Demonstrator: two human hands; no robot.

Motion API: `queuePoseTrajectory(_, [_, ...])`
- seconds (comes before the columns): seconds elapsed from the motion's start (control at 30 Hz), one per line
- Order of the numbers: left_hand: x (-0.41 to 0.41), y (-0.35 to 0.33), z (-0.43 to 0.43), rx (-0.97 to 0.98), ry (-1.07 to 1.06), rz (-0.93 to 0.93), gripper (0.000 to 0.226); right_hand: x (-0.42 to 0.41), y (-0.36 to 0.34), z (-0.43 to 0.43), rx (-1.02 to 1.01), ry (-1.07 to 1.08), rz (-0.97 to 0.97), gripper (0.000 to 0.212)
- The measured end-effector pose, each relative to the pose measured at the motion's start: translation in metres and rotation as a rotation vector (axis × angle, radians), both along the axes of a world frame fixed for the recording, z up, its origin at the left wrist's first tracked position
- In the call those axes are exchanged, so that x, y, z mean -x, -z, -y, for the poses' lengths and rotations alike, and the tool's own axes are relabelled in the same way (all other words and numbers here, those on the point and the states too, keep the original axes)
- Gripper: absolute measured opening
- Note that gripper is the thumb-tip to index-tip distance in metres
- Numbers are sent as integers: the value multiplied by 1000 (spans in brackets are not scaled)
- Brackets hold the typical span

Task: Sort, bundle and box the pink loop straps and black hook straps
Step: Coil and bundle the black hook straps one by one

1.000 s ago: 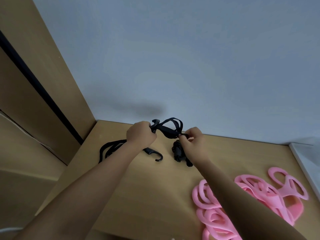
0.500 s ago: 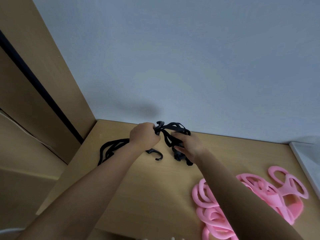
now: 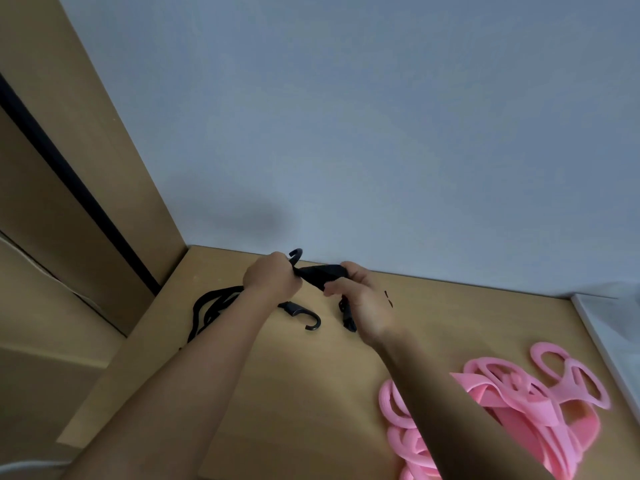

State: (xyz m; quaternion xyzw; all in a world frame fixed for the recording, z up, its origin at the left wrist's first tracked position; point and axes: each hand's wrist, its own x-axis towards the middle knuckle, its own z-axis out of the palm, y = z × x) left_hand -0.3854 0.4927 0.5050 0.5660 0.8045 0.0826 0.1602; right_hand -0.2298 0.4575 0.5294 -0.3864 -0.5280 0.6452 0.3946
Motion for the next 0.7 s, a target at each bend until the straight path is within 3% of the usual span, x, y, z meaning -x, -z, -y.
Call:
queuePoseTrajectory(0.1, [-15,-4,-1,65,151,-151,15,4,-19,8,-394,-83,406,29])
queuePoseTrajectory(0.17, [-22,-8,-1,112,258,-242,17,4,-28,11,-597,-127,570,36])
queuePoseTrajectory(0.23, [-31,-11,5,143,355,-319,19,-1,-34,8,-636,-169,633,38])
queuePoseTrajectory(0.33, [-42,-5,18,176,485,-342,19,-10,-45,-1,-590,-222,737,23])
queuePoseTrajectory(0.43, [-48,-9,27,188,566,-306,13,-22,-53,-15,-477,-229,710,13])
queuePoseTrajectory(0.53, [-58,-23,34,99,694,-285,28,-34,-58,-34,-361,-163,533,26])
queuePoseTrajectory(0.7, [-69,-47,48,-64,737,43,38,-52,-53,-63,-227,-153,342,29])
